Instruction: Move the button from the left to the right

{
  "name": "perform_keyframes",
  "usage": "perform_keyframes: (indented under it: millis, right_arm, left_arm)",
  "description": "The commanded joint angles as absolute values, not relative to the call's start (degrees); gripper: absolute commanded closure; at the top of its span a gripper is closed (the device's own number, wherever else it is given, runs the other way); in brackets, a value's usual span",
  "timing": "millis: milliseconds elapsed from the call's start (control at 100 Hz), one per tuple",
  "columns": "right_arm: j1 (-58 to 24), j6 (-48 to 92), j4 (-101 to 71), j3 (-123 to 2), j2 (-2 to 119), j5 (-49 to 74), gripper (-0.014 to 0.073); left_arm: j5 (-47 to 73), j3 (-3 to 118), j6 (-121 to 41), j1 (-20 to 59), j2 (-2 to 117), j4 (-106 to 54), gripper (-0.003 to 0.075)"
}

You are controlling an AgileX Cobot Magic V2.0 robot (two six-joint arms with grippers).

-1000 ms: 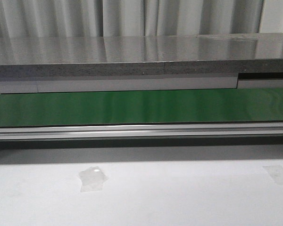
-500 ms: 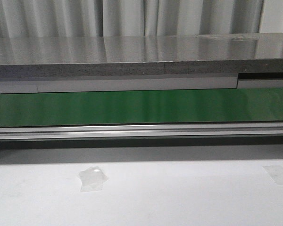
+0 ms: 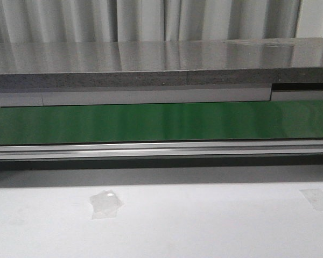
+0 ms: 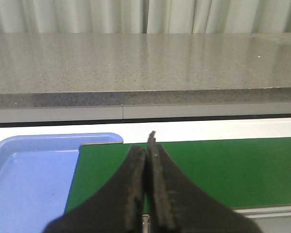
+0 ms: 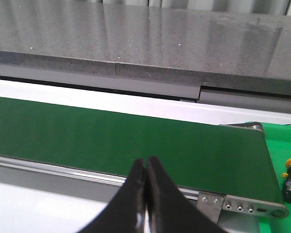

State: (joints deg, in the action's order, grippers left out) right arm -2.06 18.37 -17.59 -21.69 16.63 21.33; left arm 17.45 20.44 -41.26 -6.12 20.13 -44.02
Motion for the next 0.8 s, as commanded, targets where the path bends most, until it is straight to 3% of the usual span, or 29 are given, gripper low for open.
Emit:
perform_keyframes:
  millis: [0,350,790]
  right_arm:
    - [-2.23,17.62,-18.41,-21.29,16.58,13.77,0.0662]
    - [-3.83,-4.35,-0.35,-11.98,9.28,7.51,0.0662]
    - [-3.83,-5.51,0.97,-0.9,-1.62,3.62,0.0662]
  left_arm:
    - [14.23,22.09,-41.2,-5.86,20.45,-45.57,0.074]
    - [14.23,22.09,-41.2,-5.86,20.45,-45.57,0.074]
    - [14.23,22.09,-41.2,-5.86,20.45,-45.57,0.074]
